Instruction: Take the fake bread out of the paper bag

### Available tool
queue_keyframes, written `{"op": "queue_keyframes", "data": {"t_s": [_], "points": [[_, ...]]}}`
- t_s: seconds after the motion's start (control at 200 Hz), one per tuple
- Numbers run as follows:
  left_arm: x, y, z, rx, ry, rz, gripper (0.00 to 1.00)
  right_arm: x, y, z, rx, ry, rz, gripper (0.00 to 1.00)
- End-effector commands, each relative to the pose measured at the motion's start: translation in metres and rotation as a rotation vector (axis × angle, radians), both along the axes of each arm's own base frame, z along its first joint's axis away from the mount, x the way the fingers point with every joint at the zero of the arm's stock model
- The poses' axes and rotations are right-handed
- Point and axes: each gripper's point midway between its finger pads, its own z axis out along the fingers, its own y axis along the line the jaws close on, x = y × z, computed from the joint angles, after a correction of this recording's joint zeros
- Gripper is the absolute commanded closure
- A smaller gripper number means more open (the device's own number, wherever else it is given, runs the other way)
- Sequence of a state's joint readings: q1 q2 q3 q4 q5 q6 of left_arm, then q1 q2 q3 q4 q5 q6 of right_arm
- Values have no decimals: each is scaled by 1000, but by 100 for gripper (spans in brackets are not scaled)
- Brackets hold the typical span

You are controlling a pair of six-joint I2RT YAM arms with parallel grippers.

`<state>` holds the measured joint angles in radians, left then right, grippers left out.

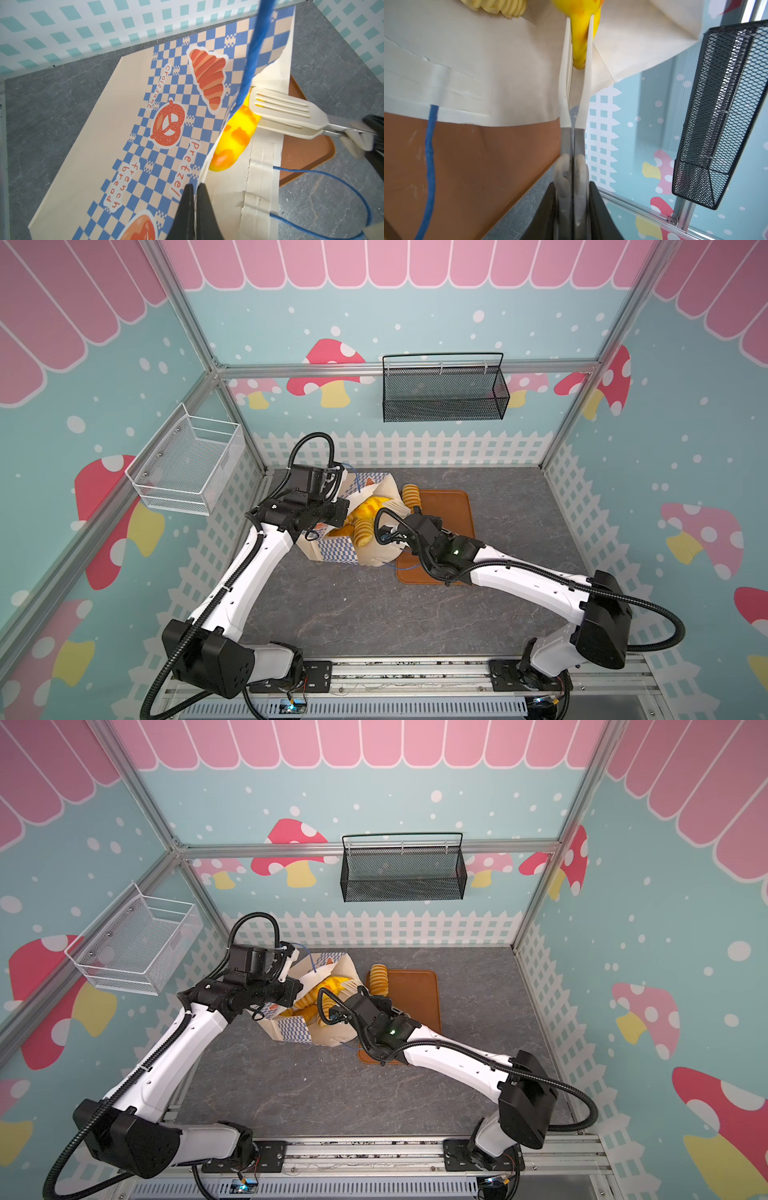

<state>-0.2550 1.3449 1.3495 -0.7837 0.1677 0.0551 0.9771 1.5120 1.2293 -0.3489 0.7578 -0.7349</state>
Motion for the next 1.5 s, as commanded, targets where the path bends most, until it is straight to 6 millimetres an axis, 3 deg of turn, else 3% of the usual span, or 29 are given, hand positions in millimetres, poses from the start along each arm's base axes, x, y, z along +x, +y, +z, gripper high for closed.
{"op": "queue_keyframes", "data": {"t_s": [0.0,0.535,0.925,1.065,1.306,1.496], "points": [[8,7,7,-5,-7,55,100,-6,-11,16,58,-35,-40,81],[15,23,8,-12,0,155,100,-11,-41,64,236,-115,-122,82],[20,48,8,-53,12,259,100,7,-88,87,426,-109,-265,82],[18,48,8,-59,9,255,100,25,-105,61,449,-3,-348,82],[12,49,8,-52,3,246,100,51,-124,-19,353,216,-565,84],[10,50,7,-42,-1,237,100,66,-130,-33,507,357,-656,83]]}}
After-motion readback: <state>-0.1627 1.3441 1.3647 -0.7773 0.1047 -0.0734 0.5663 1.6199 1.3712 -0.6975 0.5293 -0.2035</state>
